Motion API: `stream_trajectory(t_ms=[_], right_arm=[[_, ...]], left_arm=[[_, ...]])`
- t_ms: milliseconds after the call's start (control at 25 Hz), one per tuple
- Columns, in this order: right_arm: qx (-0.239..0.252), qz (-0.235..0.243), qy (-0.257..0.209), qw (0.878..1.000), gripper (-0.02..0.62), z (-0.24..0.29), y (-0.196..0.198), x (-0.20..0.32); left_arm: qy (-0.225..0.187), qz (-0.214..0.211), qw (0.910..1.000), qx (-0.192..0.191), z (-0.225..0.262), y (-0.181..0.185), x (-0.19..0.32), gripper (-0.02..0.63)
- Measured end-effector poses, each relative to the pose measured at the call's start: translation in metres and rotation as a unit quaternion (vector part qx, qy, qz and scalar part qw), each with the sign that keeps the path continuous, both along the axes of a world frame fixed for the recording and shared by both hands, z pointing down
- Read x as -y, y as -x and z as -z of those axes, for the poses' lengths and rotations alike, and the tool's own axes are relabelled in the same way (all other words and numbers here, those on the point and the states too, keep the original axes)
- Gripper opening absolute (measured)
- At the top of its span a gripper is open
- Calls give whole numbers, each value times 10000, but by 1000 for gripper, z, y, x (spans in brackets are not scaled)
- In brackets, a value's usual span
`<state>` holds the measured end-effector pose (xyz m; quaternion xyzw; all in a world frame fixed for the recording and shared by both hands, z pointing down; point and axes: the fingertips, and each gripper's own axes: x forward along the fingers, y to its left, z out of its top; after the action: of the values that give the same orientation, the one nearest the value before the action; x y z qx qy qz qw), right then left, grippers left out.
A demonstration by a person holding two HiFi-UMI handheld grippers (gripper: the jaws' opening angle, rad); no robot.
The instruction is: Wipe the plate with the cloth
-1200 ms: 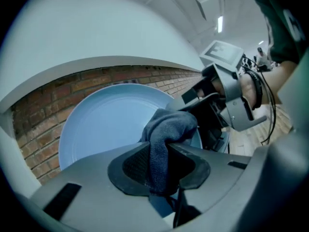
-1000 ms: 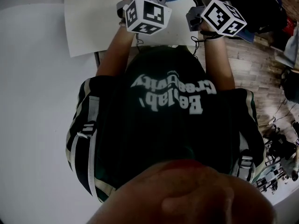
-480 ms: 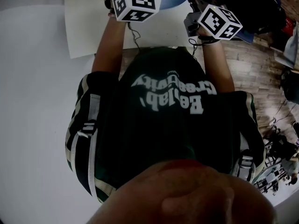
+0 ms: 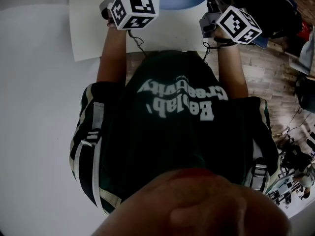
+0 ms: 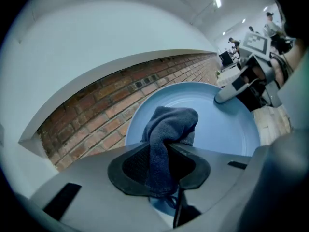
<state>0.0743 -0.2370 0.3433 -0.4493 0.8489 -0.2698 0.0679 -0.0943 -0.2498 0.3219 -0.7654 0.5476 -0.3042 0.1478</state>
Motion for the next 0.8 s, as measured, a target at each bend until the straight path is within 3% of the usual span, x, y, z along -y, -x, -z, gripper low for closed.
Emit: stream_trajectory(t_ms=[400,800], right_arm=[[55,-296,-167,9994,14,16,-10,20],[197,-387,-177,9989,15,35,4,21]], left_arm=[[345,-200,9992,-45,-30,-10,-26,98],[711,-979,9926,63,-49,-52,-59,98]])
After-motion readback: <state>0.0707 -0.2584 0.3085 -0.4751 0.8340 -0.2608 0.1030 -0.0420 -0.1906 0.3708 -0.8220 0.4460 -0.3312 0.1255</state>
